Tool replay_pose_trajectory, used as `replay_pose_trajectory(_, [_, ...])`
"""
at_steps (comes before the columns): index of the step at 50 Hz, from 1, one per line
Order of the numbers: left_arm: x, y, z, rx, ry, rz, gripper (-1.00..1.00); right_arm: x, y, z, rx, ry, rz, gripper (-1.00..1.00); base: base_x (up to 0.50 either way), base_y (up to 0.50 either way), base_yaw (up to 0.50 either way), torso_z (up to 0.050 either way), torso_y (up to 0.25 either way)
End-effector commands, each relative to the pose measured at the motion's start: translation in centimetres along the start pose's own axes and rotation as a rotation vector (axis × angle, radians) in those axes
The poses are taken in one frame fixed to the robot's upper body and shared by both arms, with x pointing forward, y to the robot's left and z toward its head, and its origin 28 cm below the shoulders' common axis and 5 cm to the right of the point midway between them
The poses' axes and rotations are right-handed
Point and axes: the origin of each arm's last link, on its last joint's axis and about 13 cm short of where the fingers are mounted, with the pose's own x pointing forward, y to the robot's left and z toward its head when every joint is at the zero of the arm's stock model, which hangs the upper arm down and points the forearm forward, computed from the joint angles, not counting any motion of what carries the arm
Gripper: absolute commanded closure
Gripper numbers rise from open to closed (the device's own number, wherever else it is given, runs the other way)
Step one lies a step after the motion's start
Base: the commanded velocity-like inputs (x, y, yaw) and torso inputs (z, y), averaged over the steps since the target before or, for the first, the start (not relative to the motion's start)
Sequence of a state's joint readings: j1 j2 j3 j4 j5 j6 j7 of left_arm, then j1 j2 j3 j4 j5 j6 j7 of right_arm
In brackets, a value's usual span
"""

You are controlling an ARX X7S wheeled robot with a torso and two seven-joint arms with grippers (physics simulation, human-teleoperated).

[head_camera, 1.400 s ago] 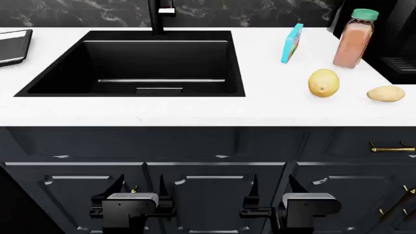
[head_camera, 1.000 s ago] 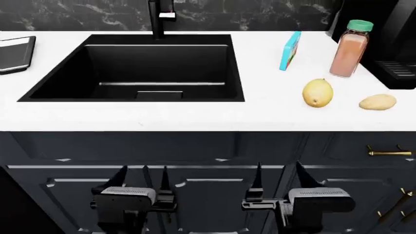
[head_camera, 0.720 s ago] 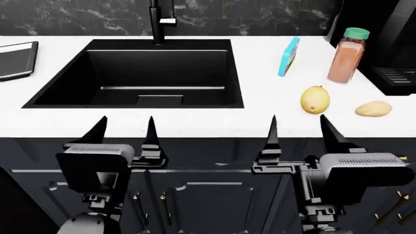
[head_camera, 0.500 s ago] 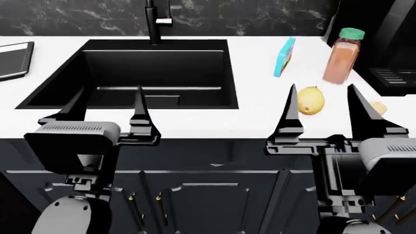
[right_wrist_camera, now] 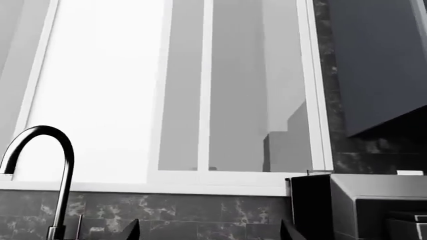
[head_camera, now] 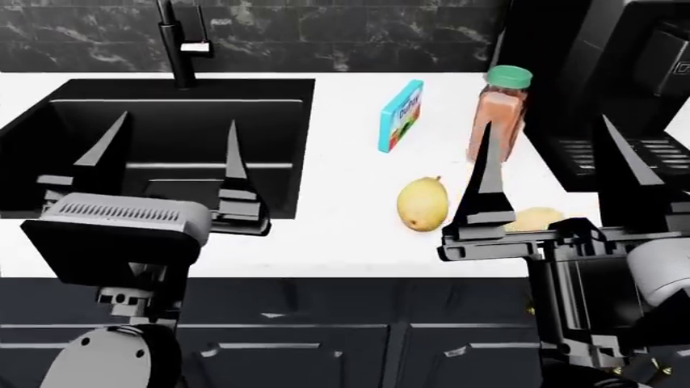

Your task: Pick up the fruits and vegetables and place them in the sink. Turn on the sink faucet to wash them. Then turn the sink off and put them in the tray.

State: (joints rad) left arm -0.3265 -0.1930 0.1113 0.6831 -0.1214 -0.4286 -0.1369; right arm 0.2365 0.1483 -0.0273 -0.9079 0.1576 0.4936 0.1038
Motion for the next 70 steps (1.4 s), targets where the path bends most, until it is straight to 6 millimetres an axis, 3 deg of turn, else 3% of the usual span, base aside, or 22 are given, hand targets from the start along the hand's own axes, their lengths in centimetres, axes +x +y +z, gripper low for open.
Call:
replay_pose_trajectory(1, [-0.1,-0.2,0.4,0.035,-0.019,-0.014,-1.0,0.0,0.1,0.3,0.013,-0.007,0.009,-1.0,0.3,-0.5,0.0,0.0,0.0])
replay_pose_trajectory(16, [-0.3,-0.3,0.7,0.035,-0.022,-0.032,-1.0,0.3,0.4,0.1,-0.049,0.014,-0.013,-1.0,0.24,-0.5,0.0,0.0,0.0])
replay_pose_trajectory(33, [-0.3,-0.3,0.8,0.01,-0.027,-0.034,-1.0,0.0,0.7,0.0,-0.014,0.027,0.087,-1.0,0.23,-0.46,0.0,0.0,0.0])
replay_pose_trajectory(44, [0.1,0.5,1.3,-0.072,-0.019,-0.046,-1.0,1.2,0.3,1.4,-0.238,0.297,0.393,-1.0,0.0,0.0,0.0,0.0,0.0])
replay_pose_trajectory(52, [0.2,0.7,1.4,-0.066,-0.023,-0.035,-1.0,2.0,-1.4,3.6,-0.43,0.479,0.566,-1.0,0.0,0.0,0.0,0.0,0.0])
replay_pose_trajectory(62, [0.2,1.0,1.4,-0.063,-0.022,-0.03,-1.0,4.3,-2.3,7.3,-0.469,0.703,0.881,-1.0,0.0,0.0,0.0,0.0,0.0])
replay_pose_trajectory(70, [1.2,1.4,0.9,-0.08,-0.014,-0.021,-1.0,6.6,-3.9,7.7,-0.444,0.928,0.968,-1.0,0.0,0.0,0.0,0.0,0.0])
